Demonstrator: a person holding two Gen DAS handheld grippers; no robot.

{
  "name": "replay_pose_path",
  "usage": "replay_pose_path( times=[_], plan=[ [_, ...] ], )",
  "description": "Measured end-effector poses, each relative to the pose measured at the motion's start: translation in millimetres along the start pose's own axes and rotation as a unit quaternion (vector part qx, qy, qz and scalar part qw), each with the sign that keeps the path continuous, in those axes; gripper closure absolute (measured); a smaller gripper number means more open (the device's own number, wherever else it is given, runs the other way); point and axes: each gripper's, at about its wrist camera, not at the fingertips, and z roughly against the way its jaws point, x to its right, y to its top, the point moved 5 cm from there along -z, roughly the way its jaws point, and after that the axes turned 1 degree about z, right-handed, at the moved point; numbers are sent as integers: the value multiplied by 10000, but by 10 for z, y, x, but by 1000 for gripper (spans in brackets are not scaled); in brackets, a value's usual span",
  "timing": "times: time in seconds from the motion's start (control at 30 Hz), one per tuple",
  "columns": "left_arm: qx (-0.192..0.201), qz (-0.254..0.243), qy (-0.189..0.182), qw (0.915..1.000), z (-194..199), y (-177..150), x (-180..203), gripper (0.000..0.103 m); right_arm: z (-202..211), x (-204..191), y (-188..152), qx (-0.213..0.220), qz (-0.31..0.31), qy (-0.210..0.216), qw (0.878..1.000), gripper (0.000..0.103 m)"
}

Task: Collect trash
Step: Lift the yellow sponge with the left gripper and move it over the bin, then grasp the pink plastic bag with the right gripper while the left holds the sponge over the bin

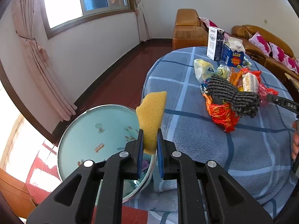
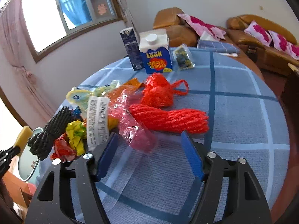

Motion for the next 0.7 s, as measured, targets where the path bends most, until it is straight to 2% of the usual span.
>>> replay_pose_path(
  times=[0.03, 0.1, 0.13, 0.37, 0.4, 0.53, 0.7],
  plan=[
    [-5, -24, -7, 10000, -6, -4, 5, 90, -34, 7, -5, -64, -13, 33, 10000, 64],
    [9, -47, 7, 10000, -2, -2, -5, 90, -77, 12, -19, -164, -48, 172, 9997, 81],
    [14, -31, 6, 10000, -3, 5, -15, 90, -66, 14, -19, -140, -36, 173, 9997, 86],
    [25, 10, 69, 10000, 12, 24, -104, 90, 73, 108, 108, 183, 283, -41, 9994, 98],
    [28, 14, 72, 10000, 14, 26, -117, 90, 101, 127, 133, 255, 331, -86, 9991, 102],
    [42, 5, 116, 9999, 28, 54, -159, 90, 216, 179, 239, 541, 506, -186, 9971, 102],
    [26, 16, 183, 9998, 27, 68, -248, 90, 285, 128, 378, 715, 762, -52, 9945, 102]
  ],
)
